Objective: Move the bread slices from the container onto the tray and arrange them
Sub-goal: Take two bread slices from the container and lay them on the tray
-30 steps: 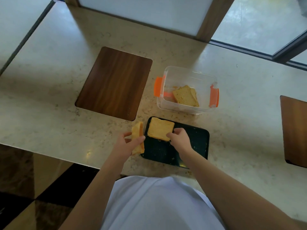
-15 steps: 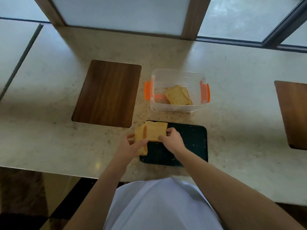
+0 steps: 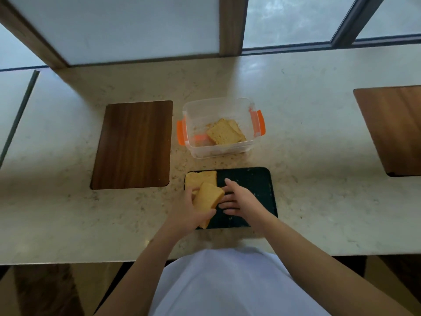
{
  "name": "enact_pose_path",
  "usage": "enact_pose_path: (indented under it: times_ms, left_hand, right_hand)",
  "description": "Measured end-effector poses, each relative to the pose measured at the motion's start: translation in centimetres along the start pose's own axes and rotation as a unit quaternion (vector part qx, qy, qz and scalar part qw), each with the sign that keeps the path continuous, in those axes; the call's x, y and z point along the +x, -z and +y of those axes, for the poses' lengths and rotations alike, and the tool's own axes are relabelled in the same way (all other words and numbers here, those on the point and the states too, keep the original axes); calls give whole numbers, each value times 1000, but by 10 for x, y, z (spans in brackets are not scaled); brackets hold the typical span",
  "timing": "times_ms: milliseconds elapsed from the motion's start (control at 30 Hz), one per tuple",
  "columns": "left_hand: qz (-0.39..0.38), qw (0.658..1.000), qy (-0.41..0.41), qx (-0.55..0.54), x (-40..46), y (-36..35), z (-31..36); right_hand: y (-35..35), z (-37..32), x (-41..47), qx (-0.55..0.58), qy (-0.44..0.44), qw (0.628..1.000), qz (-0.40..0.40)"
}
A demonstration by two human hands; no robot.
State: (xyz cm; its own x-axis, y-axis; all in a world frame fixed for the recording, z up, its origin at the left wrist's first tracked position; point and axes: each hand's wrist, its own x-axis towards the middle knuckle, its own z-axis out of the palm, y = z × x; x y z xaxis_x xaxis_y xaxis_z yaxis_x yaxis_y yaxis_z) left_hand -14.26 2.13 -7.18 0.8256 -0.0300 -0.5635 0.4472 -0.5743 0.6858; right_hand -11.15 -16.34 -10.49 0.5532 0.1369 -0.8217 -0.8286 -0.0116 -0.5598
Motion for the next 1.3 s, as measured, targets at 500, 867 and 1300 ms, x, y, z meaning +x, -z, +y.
enact_pose_path:
  times_ms: [500, 867, 1300]
  left_hand:
    - [61, 930, 94, -351, 9, -22, -5]
    - [54, 938, 189, -287, 14, -36, -16]
    - [15, 966, 174, -189, 14, -50, -12]
  right_hand:
    - [35, 17, -27, 72, 125, 989, 20]
    - [29, 36, -15, -163, 125, 972, 114]
    - [31, 47, -15, -348, 109, 917, 161]
